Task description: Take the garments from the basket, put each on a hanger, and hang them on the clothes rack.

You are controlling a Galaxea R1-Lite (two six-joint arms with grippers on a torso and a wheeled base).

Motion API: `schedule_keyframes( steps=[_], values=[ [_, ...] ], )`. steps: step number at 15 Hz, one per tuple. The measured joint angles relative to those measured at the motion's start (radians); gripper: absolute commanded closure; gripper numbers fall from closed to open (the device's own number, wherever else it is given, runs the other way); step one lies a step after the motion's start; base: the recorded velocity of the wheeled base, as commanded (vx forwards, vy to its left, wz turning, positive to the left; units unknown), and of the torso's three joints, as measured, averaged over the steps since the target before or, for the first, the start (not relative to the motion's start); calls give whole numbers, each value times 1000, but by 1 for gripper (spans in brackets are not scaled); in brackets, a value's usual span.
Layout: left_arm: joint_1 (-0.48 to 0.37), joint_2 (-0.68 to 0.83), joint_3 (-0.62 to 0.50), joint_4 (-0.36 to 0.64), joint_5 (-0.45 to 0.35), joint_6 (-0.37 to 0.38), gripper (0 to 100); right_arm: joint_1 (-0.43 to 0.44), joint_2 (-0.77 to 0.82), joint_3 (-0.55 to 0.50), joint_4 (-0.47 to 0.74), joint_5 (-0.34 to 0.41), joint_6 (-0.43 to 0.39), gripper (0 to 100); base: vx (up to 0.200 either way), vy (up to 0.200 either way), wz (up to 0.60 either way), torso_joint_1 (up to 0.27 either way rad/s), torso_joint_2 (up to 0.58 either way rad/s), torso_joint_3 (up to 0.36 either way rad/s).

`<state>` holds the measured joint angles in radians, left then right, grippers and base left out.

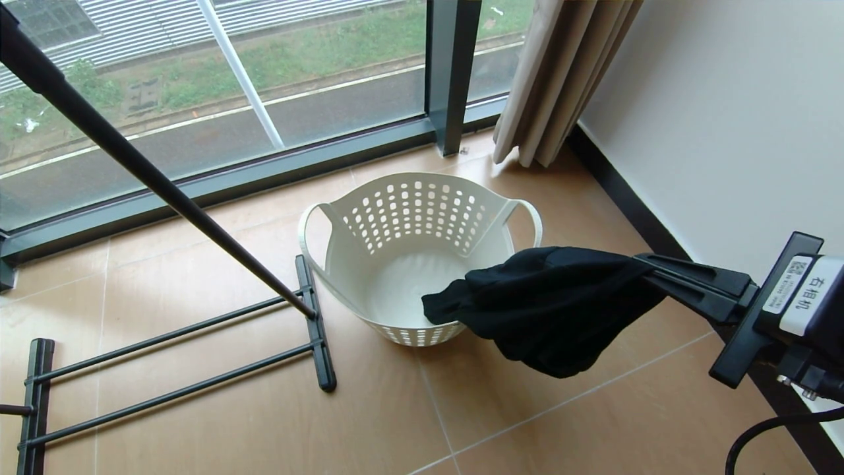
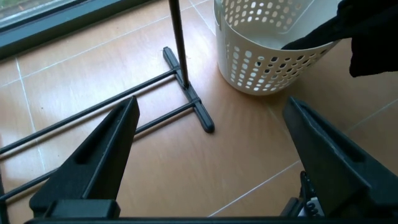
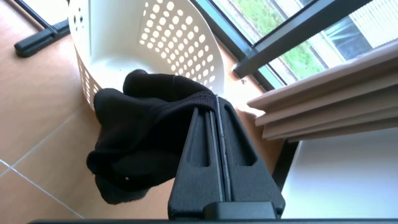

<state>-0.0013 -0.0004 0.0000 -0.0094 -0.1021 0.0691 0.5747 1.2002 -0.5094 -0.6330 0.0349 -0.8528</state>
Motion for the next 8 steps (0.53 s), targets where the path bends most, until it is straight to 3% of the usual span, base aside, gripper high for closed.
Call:
schedule_keyframes(
  steps=[8],
  values=[
    [0,0,0,0,1,-38,0,2,-16,3,-2,2,2,100,0,0,0,0,0,0]
  ],
)
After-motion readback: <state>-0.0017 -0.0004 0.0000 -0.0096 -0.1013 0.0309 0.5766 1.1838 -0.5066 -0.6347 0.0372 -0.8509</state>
